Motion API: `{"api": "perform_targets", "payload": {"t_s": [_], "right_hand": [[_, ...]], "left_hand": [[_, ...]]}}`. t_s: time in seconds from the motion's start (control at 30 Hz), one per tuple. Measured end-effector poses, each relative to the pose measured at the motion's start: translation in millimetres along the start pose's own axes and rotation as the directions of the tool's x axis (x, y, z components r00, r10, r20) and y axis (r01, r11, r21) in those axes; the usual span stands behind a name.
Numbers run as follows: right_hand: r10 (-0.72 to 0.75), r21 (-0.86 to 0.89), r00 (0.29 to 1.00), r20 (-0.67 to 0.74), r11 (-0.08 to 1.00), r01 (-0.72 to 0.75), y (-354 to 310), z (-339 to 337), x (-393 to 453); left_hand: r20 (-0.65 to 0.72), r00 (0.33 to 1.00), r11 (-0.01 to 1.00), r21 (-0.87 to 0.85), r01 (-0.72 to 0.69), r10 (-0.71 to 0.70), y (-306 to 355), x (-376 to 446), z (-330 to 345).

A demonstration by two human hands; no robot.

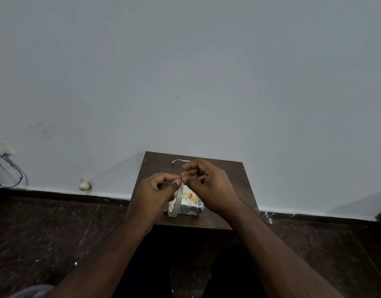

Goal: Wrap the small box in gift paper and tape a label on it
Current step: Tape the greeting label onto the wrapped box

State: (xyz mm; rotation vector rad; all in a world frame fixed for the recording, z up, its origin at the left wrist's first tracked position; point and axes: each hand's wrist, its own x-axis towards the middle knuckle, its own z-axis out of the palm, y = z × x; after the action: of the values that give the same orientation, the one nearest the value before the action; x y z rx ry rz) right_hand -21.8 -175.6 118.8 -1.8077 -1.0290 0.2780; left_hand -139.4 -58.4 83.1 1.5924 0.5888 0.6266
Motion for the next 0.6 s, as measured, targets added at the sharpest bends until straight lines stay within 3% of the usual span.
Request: {"api": "perform_targets", "payload": {"t_s": [0.1,0.2,0.27,0.37,0.6], "right_hand": [[0.085,0.063,0.996,0.017,0.994,-0.085,11,3,-5],[0.154,0.175,0.980,0.130,0.969,-0.175,23,11,-13],[0.173,0.225,0.962,0.210,0.949,-0.220,29,19,-17],[0.165,0.273,0.961,0.221,0.936,-0.223,34,27,-18],[0.166,0.203,0.960,0.227,0.956,-0.213,36,27,-14]], "left_hand": [[-0.027,0.999,0.999,-0.048,0.024,-0.025,2,0,-1],[-0.026,0.999,0.998,-0.055,0.032,-0.034,1,-1,-1],[-0.029,0.998,0.996,-0.079,0.048,-0.050,-1,-1,-1],[-0.047,0.996,0.992,-0.103,0.071,-0.076,0,-2,1],[-0.009,0.991,0.976,-0.174,0.130,-0.133,3,-2,-2]]}}
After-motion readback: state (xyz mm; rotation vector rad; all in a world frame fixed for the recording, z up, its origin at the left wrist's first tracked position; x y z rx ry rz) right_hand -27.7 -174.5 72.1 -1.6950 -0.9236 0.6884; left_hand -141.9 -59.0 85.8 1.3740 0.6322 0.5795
